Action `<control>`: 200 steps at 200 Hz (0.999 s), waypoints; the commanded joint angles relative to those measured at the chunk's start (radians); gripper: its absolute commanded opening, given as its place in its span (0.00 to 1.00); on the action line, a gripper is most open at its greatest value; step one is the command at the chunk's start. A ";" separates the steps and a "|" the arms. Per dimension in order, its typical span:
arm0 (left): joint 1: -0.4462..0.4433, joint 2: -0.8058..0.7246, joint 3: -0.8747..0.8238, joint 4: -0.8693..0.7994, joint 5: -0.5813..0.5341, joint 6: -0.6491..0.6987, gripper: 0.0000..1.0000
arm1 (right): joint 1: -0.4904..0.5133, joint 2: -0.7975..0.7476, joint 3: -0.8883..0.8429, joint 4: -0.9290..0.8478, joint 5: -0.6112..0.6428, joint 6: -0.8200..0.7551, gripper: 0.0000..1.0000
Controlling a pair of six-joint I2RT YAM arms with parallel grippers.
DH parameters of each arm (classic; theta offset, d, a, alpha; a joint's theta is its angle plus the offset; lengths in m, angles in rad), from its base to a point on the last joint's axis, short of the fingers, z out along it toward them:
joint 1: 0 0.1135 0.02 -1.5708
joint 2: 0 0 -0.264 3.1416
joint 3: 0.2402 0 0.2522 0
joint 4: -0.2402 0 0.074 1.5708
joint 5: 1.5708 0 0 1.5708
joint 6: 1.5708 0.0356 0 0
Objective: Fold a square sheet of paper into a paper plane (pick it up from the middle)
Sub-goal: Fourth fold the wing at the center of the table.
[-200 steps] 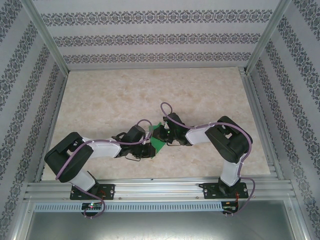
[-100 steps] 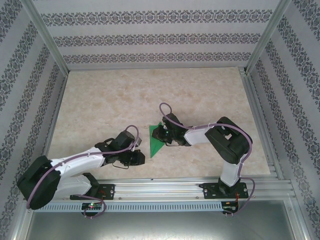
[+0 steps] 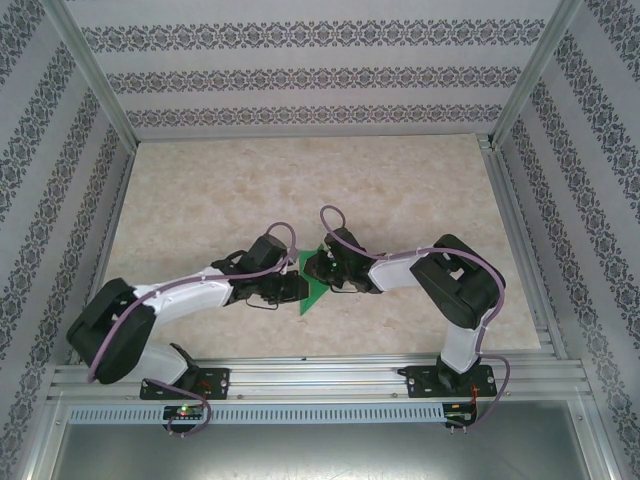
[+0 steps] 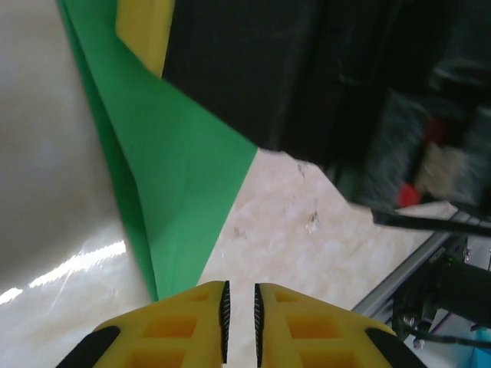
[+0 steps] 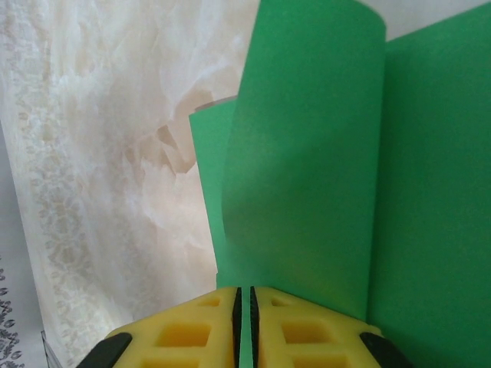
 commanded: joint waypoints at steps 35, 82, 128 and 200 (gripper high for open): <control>0.008 0.130 0.015 0.143 0.045 -0.049 0.20 | -0.020 0.047 -0.055 -0.193 0.078 -0.014 0.16; 0.008 0.173 -0.058 0.139 0.011 -0.054 0.16 | -0.037 0.022 -0.066 -0.185 0.066 -0.036 0.16; 0.007 0.196 -0.182 0.183 0.012 -0.065 0.08 | -0.076 -0.022 -0.034 -0.197 0.045 -0.107 0.17; 0.005 0.201 -0.192 0.114 -0.023 -0.014 0.02 | -0.169 -0.152 0.004 -0.186 -0.072 -0.290 0.18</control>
